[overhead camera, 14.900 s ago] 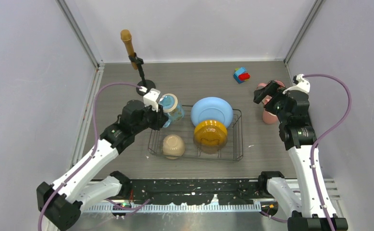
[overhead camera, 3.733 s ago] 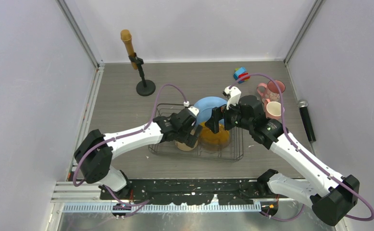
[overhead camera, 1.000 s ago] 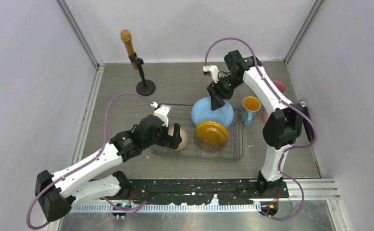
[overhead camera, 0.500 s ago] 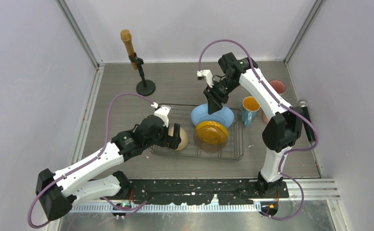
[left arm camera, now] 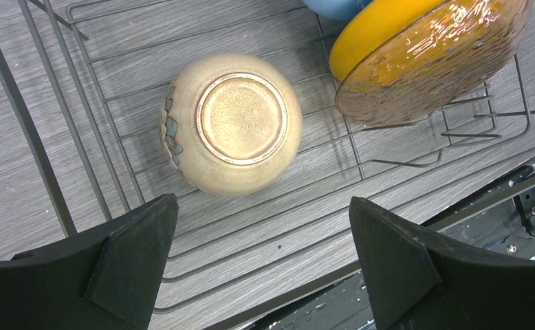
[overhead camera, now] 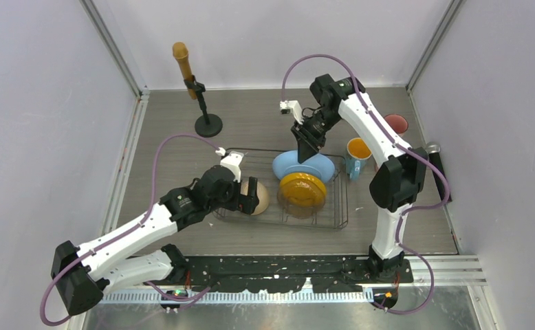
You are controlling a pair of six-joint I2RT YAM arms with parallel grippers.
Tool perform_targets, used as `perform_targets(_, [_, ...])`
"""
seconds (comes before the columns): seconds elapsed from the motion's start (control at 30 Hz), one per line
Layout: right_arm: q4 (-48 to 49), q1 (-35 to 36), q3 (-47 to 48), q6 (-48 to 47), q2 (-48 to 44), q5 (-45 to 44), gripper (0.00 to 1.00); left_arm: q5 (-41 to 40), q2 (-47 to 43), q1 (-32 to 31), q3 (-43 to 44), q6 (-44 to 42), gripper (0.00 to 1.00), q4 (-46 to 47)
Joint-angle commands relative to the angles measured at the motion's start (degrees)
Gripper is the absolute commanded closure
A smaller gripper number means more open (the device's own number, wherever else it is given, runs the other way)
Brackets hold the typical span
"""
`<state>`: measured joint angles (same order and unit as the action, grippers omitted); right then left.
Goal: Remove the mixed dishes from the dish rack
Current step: Pick up the plate from the dish rack, then adjust the plate at the center of the board.
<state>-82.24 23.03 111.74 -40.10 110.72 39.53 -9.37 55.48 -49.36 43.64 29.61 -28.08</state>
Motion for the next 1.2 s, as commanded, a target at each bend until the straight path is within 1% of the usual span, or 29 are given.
perform_targets(0.0, [-6.8,-0.2,6.1,-3.0,0.7,3.1,0.74,0.2,-0.3,0.2,0.5,0.1,0.0,1.5])
perform_targets(0.1, [-11.7,-0.2,10.1,-6.5,2.1,5.0,0.78,0.3,-0.1,0.2,0.4,0.1,0.0,1.7])
perform_targets(0.2, [-16.6,-0.2,13.6,-8.8,3.7,5.8,0.78,0.0,0.0,0.2,0.6,0.1,0.0,1.3])
perform_targets(0.23, [-16.9,-0.1,14.5,-8.7,4.1,5.8,0.79,-0.1,-0.1,0.2,0.6,0.1,0.0,1.2])
perform_targets(0.43, [-17.3,1.3,14.5,-7.0,4.0,3.0,0.79,0.1,-0.2,0.2,0.8,-0.2,0.0,1.5])
perform_targets(0.83, [-17.2,5.4,20.5,-3.1,-0.9,-3.7,0.79,0.6,0.5,0.2,1.5,-1.4,0.0,2.4])
perform_targets(1.17, [-17.2,10.8,20.3,-4.6,-7.2,-5.2,0.8,0.7,0.5,0.2,1.6,-2.4,0.0,2.7])
